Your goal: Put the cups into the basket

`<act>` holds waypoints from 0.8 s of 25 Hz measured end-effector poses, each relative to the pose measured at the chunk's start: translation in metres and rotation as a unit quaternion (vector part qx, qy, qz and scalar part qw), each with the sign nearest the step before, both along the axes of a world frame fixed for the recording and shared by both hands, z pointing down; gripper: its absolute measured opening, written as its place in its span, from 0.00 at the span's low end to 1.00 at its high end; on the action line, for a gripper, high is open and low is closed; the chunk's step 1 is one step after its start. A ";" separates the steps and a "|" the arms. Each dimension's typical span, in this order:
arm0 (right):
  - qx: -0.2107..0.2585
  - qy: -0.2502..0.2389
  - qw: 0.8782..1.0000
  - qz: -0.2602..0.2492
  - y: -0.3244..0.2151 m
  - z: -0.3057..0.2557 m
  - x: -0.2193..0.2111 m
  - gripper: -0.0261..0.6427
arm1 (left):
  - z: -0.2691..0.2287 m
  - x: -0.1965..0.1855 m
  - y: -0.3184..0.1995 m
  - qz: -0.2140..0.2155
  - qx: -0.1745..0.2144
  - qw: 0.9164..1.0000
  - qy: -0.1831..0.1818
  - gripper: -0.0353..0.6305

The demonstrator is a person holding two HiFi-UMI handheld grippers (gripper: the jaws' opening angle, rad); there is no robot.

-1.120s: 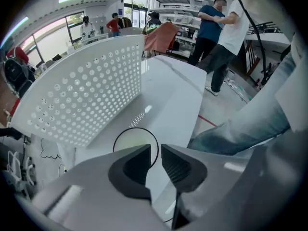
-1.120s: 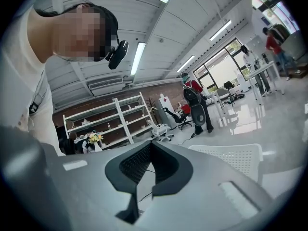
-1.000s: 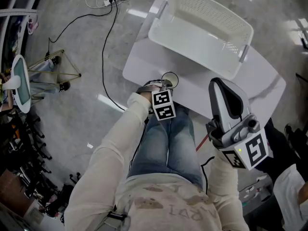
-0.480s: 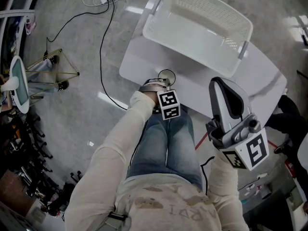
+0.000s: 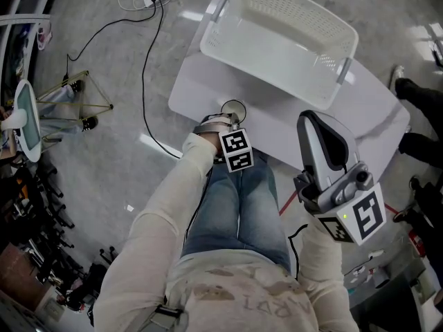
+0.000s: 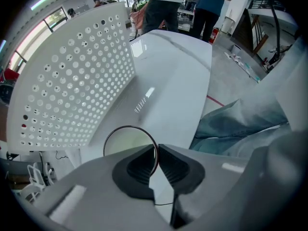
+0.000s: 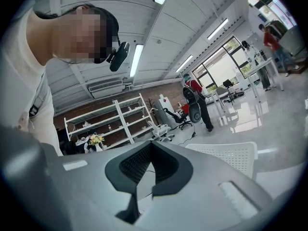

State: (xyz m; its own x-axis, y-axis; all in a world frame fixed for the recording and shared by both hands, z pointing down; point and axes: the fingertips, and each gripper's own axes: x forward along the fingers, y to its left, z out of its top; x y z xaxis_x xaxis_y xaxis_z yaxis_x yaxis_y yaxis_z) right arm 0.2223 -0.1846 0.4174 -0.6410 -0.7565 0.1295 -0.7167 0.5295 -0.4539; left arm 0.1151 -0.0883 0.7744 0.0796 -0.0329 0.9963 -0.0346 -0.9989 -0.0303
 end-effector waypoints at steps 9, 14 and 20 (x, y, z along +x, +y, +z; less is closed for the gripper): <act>0.024 -0.006 1.000 -0.014 0.006 -0.025 0.006 0.08 | -0.050 0.000 -0.001 -0.026 0.025 0.999 0.034 0.10; 0.043 -0.007 0.999 -0.026 0.011 -0.058 0.011 0.08 | -0.110 0.007 -0.009 -0.053 0.055 0.995 0.065 0.10; 0.070 -0.005 0.997 -0.035 0.014 -0.100 0.016 0.08 | -0.193 0.018 -0.019 -0.095 0.095 0.984 0.119 0.10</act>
State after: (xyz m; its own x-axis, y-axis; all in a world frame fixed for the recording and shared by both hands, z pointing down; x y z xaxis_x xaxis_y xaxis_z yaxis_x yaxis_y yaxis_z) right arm 0.2381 -0.1709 0.3169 -0.6931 -0.7206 0.0183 -0.6716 0.6364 -0.3794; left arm 0.1333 -0.1071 0.5813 0.2845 -0.2526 0.9248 -0.2484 -0.9511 -0.1833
